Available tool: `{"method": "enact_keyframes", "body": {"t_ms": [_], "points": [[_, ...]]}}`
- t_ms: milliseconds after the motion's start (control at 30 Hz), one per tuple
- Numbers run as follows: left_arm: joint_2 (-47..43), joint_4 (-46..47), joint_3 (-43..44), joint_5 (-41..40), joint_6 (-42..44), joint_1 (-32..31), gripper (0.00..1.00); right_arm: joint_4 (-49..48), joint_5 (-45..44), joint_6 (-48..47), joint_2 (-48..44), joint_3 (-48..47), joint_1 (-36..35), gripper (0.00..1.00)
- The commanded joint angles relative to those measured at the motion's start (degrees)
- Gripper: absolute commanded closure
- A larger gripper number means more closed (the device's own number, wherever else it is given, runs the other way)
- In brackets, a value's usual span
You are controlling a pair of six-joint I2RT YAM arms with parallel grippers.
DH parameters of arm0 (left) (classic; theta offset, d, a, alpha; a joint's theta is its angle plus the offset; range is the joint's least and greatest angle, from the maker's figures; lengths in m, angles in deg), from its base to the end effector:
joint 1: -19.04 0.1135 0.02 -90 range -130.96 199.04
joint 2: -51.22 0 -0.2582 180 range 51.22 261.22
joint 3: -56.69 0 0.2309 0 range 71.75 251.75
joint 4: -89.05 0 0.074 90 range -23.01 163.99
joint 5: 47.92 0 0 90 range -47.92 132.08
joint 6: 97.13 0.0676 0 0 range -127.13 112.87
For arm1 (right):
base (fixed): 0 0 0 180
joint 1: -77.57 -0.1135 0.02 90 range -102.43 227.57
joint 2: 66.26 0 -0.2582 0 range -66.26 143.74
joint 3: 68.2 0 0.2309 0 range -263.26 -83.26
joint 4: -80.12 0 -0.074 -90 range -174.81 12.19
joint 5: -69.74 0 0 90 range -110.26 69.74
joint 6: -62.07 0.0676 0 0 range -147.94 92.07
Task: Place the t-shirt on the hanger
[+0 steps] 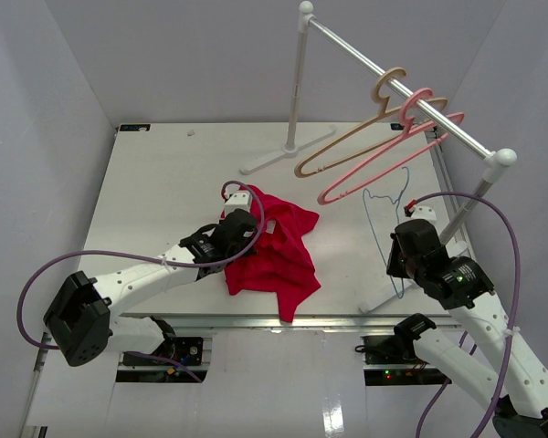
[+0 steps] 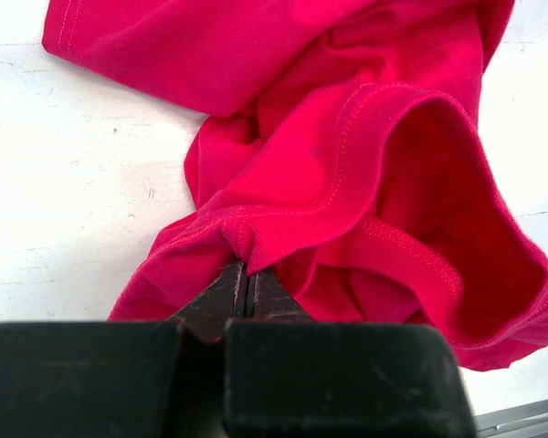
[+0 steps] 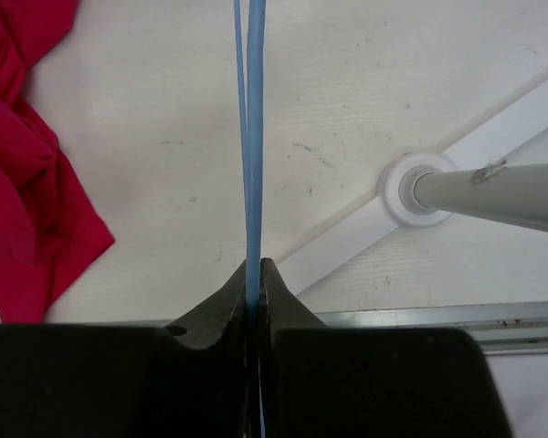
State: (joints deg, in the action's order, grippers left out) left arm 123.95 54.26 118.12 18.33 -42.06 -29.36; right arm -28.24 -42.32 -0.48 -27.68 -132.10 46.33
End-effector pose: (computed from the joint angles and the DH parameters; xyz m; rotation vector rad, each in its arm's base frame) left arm 0.1956 -0.1793 0.2169 0.0760 2.3028 -0.2546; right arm 0.1168 0.0412 0.2744 0.1035 2.3038 0.0609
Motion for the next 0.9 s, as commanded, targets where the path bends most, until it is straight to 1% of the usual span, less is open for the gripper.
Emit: {"method": "enact_keyframes", "body": {"t_ms": [0, 100, 167, 267, 433, 500, 667, 867], "points": [[-0.62, -0.87, 3.45, 0.98, 0.44, 0.84, 1.00, -1.86, 6.81, -4.55, -0.12, -0.34, -0.27, 0.92], [-0.57, -1.61, 4.21, 1.22, 0.49, 1.33, 1.00, -2.06, 10.94, -6.44, -0.64, -0.38, -0.31, 0.92], [-0.75, -2.16, 4.46, 1.79, 0.66, 2.11, 1.00, -3.04, 15.46, -8.66, -1.38, -0.10, -0.31, 0.92], [-1.17, -2.47, 4.74, 2.80, 0.68, 3.63, 1.00, -5.30, 18.77, -11.17, -3.54, 0.32, -0.33, 0.92], [-2.16, -3.05, 5.03, 5.22, 0.92, 7.47, 1.00, -6.43, 21.44, -14.10, -6.07, -0.27, -0.40, 0.92], [-2.61, -3.38, 5.18, 4.78, 0.92, 7.90, 1.00, -6.37, 23.55, -14.89, -6.75, -0.97, -0.33, 0.92], [-2.27, -5.09, 6.59, 3.24, 0.51, 8.80, 1.00, -4.60, 25.51, -16.76, -7.23, -3.55, -0.37, 0.92], [-0.41, -6.38, 9.39, 4.41, 0.92, 10.34, 1.00, -3.72, 31.51, -18.13, -9.69, -7.12, -0.35, 0.92]]}}
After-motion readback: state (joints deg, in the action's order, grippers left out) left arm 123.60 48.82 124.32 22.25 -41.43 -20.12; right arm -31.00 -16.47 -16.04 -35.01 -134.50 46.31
